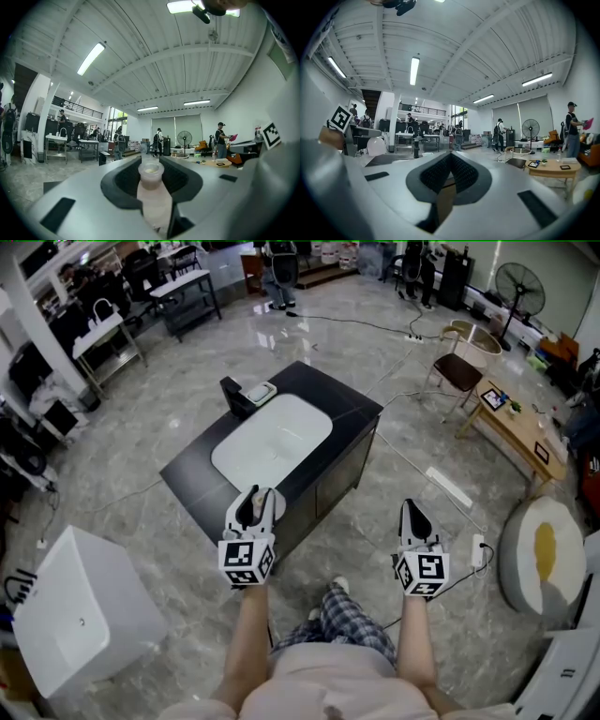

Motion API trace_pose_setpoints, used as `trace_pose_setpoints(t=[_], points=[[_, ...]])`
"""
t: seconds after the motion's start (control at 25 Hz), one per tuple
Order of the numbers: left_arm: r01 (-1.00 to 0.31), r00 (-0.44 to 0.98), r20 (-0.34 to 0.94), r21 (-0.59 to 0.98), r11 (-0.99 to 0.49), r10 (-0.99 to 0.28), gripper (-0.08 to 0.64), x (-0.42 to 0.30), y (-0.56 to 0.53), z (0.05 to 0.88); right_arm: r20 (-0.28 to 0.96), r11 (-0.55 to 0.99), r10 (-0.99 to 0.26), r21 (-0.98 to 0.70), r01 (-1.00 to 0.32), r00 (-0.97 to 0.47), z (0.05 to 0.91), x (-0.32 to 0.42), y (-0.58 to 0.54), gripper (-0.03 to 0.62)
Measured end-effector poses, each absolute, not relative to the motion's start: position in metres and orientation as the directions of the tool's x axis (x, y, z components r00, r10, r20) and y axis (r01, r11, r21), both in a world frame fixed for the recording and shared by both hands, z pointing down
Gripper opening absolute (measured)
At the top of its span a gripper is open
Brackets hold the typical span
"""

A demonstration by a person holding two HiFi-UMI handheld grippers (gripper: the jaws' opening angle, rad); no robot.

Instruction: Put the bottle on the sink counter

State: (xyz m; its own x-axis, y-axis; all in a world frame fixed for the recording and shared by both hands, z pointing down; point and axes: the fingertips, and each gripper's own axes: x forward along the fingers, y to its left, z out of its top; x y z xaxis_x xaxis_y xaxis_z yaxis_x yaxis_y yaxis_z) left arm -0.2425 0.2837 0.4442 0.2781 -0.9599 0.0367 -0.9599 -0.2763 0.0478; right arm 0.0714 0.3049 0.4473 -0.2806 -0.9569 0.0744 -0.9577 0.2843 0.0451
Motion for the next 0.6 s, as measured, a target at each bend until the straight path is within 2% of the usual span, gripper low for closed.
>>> trace_pose_setpoints(t=[0.32, 0.6], points=[[-0.960, 0.277, 0.043, 0.046, -0.275, -0.960, 0.133, -0.243, 0.244, 0.460, 0.070, 0.286, -0.957, 0.040, -0.957, -0.283, 0.460, 0.069, 0.264, 0.015], [-0.964, 0.263, 0.050, 0.042, -0.261, -0.963, 0.133, -0.235, 0.160, 0.476, 0.071, 0.300, -0.952, 0.031, -0.954, -0.297, 0.478, 0.077, 0.175, 0.015]])
